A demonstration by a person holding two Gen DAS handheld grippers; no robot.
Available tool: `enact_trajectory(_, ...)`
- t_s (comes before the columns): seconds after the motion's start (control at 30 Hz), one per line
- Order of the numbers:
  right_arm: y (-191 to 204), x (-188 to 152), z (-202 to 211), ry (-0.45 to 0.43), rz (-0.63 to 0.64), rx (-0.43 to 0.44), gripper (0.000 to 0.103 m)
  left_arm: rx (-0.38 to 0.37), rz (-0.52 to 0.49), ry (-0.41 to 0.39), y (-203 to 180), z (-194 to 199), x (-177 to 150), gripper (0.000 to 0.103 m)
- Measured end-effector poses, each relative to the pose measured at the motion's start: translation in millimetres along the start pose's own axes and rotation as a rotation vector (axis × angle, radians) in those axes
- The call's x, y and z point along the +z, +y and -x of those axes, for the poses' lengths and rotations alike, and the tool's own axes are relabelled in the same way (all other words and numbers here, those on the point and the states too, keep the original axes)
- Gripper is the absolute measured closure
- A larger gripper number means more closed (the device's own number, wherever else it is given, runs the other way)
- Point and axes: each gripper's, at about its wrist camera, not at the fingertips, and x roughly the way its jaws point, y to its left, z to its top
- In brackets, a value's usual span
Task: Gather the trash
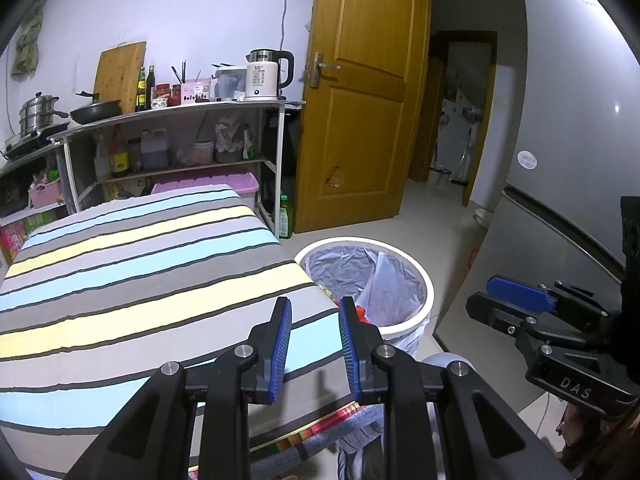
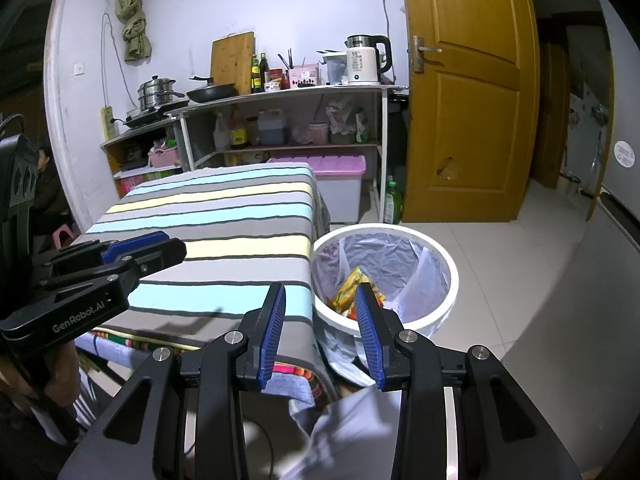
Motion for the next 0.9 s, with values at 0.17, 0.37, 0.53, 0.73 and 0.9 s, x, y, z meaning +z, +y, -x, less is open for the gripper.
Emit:
enact_trajectory(0.17, -0.4, 0.4, -0.4, 0.0, -0.001, 0.001, 0.066, 0.008, -0.004, 0.003, 0.1, -1.9, -1.9, 0.079)
enact_trajectory(0.37, -0.7, -0.2, -1.3, 0.001, -0.001, 0.0, 0.066, 0.013, -0.007, 0.002, -0.7, -3.1, -2.5, 0.079)
enact_trajectory(0.53, -1.3, -1.0, -2.2, 0.004, -0.003, -0.001, 0.066, 0.013, -0.007, 0.002, -1.2, -3.0, -2.1, 0.079)
enact_trajectory(0.73, -2.9, -2.7, -4.5, 0.006, -0.002, -0.003, 0.066, 0.015, -0.009, 0.004, -2.5, -3.7, -2.9, 0.079)
enact_trajectory(0.9, -3.3, -2.7, -4.4, 0.007, -0.004, -0.003, 0.066, 0.017, -0.01, 0.004, -3.0, -3.7, -2.7, 0.079)
